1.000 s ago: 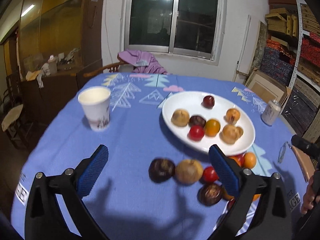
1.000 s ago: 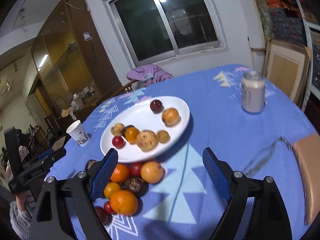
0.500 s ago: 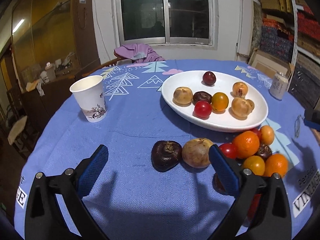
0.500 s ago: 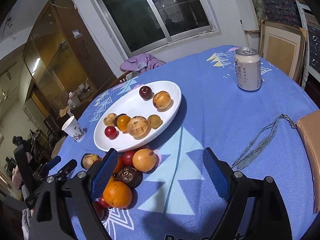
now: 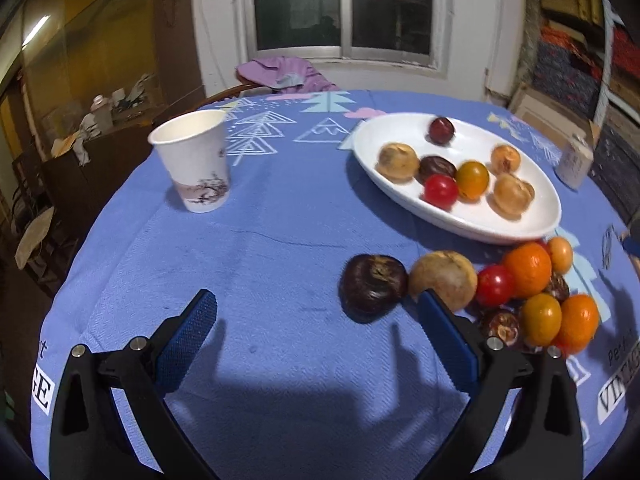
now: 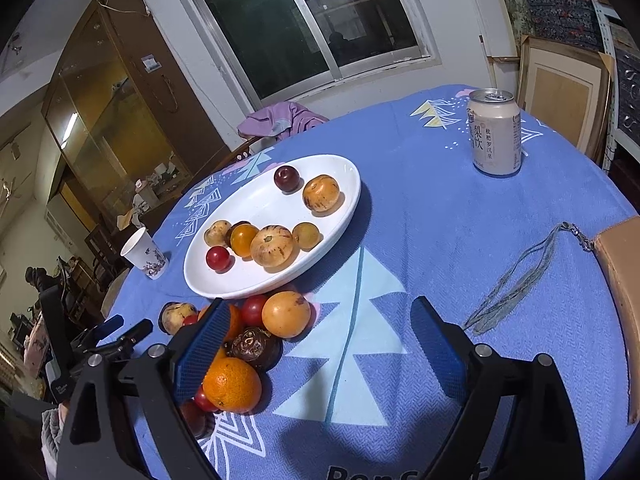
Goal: Organize fruits
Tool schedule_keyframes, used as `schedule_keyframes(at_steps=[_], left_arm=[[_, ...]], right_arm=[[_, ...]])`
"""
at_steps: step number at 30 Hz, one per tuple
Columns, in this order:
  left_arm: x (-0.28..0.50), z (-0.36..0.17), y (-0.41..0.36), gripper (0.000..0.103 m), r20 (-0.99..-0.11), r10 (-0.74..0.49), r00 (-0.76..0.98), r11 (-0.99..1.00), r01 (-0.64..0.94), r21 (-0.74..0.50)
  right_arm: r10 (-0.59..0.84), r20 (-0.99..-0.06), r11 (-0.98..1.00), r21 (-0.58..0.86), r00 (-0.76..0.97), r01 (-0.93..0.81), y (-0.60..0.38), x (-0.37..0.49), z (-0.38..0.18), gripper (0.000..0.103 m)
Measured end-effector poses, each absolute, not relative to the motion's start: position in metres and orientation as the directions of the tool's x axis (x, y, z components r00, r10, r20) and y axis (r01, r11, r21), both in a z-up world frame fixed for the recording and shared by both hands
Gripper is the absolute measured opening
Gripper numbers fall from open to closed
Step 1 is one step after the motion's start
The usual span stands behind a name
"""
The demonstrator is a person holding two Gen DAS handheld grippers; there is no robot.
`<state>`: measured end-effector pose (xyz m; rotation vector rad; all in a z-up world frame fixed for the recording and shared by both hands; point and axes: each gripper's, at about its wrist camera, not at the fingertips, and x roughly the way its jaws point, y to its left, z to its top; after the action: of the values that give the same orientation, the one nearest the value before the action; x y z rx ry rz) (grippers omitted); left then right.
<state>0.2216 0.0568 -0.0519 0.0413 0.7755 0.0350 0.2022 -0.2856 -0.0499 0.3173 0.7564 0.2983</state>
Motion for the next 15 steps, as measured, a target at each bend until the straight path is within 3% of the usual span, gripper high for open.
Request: schedule_keyframes(at_steps=[4, 15], left_arm=[[0.222, -0.058, 0.044, 0.099, -0.703, 0.072, 0.708, 0.993, 0.016, 0.119], [0.244, -0.069, 0.052, 0.099, -0.758, 0.053, 0.65, 0.997, 0.002, 0.071]], right_arm=[[0.378, -0.62, 0.911, 0.383, 0.687, -0.154, -0.285, 0.201, -0.05, 0.092], [0.378, -0.624, 0.911, 0.381, 0.684, -0.156, -0.282, 0.201, -0.05, 0.092]])
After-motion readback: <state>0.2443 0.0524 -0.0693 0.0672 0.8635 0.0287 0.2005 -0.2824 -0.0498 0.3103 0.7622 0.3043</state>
